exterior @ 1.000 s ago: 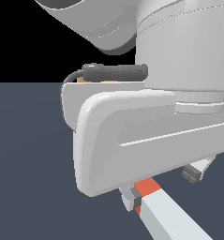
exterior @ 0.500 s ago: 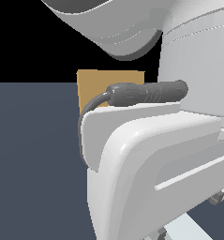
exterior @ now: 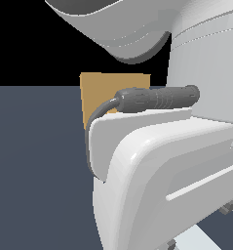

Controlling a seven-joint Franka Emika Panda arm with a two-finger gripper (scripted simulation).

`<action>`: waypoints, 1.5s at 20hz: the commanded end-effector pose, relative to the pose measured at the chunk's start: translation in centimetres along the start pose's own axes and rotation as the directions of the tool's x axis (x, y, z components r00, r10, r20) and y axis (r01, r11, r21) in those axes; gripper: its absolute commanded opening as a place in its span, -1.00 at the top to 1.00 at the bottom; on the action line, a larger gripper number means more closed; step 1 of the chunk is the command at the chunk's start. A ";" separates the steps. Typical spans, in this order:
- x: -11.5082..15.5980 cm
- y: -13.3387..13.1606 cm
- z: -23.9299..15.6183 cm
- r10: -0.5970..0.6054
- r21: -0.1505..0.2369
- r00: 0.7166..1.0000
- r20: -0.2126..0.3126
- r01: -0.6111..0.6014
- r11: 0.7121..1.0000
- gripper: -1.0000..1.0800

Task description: Insert the peg into the horizontal hole in a box.

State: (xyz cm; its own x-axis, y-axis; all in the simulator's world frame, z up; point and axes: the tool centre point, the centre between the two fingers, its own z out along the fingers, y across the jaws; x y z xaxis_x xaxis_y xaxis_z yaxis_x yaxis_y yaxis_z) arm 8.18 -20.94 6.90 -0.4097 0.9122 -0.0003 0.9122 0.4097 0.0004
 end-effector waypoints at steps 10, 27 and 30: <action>0.1 -0.1 4.5 0.000 0.000 1.000 0.000 0.000 1.000 -0.92; 0.1 0.0 5.0 0.000 0.000 1.000 0.000 0.000 1.000 1.00; 0.1 0.0 5.0 0.001 0.001 1.000 -0.001 -0.001 1.000 1.00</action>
State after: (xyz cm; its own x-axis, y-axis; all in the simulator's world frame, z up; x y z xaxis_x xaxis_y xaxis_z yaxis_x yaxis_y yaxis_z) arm 8.12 -20.88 1.90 -0.4091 0.9125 0.0005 0.9125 0.4091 -0.0007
